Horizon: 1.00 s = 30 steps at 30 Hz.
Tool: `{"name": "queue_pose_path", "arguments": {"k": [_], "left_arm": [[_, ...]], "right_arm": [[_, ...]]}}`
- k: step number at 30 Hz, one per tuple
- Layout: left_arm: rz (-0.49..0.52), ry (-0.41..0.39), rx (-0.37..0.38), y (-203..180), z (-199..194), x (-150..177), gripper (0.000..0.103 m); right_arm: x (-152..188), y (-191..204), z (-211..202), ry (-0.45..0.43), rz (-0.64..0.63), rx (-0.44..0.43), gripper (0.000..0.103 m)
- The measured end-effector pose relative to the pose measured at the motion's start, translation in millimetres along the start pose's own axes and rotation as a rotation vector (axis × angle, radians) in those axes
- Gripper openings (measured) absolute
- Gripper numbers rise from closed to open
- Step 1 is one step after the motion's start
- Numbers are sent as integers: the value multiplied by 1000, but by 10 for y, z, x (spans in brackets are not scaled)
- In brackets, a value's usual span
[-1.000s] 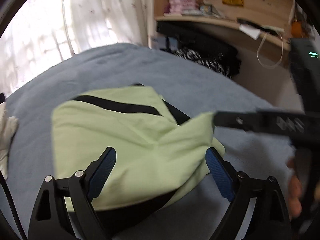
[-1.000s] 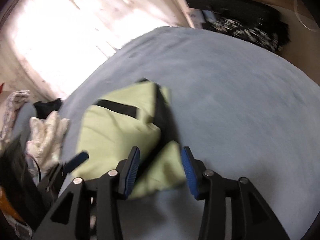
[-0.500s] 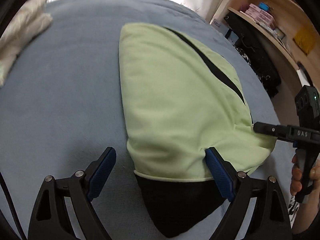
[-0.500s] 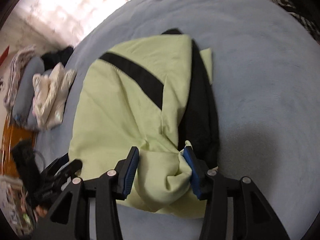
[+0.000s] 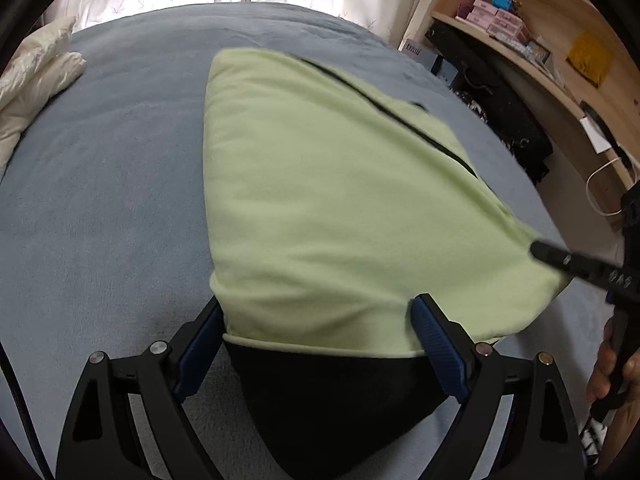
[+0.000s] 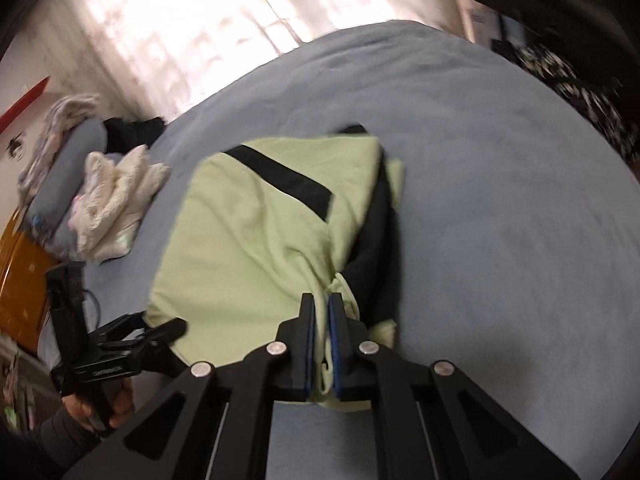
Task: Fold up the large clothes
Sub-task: 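Grasp the folded green bundle with both grippers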
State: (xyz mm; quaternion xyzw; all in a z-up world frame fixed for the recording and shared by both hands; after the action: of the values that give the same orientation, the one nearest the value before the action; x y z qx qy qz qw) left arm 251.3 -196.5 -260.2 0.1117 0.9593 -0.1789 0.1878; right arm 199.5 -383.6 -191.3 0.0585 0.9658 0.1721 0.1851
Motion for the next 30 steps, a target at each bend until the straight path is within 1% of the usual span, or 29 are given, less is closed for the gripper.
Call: {"name": "queue_pose_path", "arguments": {"k": [1, 3, 6, 8, 9, 11, 13, 14, 16, 19, 21, 23, 25, 26, 27, 29, 30], "left_arm": [[-3, 9, 20, 1, 65, 19, 90], [-14, 18, 29, 6, 134, 25, 91], [-2, 17, 4, -19, 69, 17, 91], [-3, 40, -2, -29, 32, 0, 91], [-11, 55, 2, -18, 8, -4, 91], [-29, 75, 9, 14, -65, -33, 91], [-39, 53, 10, 52, -184, -113, 91], [-40, 39, 9, 47, -221, -186, 91], [-44, -10, 0, 106, -331, -321, 91], [-53, -62, -37, 206, -395, -591, 91], [-67, -60, -46, 295, -369, -740, 91], [-88, -42, -58, 343, -250, -897, 90], [-91, -14, -77, 386, -139, -950, 90], [-88, -5, -77, 415, -111, -923, 90], [-87, 2, -73, 409, -67, -921, 90], [-79, 13, -62, 381, 10, -920, 90], [-76, 13, -56, 373, 29, -922, 90]], "right_arm": [[61, -55, 121, 18, 15, 13, 5], [131, -107, 223, 27, 36, 10, 5], [99, -98, 168, 28, 53, -6, 6], [23, -50, 90, 35, 62, -14, 9], [-15, -35, 63, 38, 71, -17, 12], [-114, -13, -34, 24, 80, -10, 23], [-270, 34, -150, -20, 77, -2, 48], [-363, 72, -183, -42, 66, 7, 51], [-540, 152, -182, -63, 37, 18, 52], [-867, 346, -59, -81, 8, -18, 52], [-1059, 468, 97, -68, 8, -69, 52], [-1249, 594, 335, -34, 15, -152, 52], [-1349, 612, 546, 1, 25, -187, 52], [-1382, 547, 675, 24, 33, -146, 52], [-1388, 461, 751, 34, 44, -87, 52], [-1412, 148, 851, 35, 65, 65, 50], [-1413, 69, 852, 37, 72, 73, 45]]}}
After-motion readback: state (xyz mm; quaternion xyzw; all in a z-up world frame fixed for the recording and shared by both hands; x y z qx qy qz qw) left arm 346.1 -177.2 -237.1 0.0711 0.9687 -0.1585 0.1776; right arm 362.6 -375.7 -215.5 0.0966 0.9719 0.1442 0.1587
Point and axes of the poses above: each gripper's, at about its wrist camera, not at the fingertips, and z roughly the way its jaws point, y to its left, x to its underside, the point moved 8 cm from there along z, roughly the way its jaws point, and after that the axes turned 11 degrees about y, right-handed, at the moved point
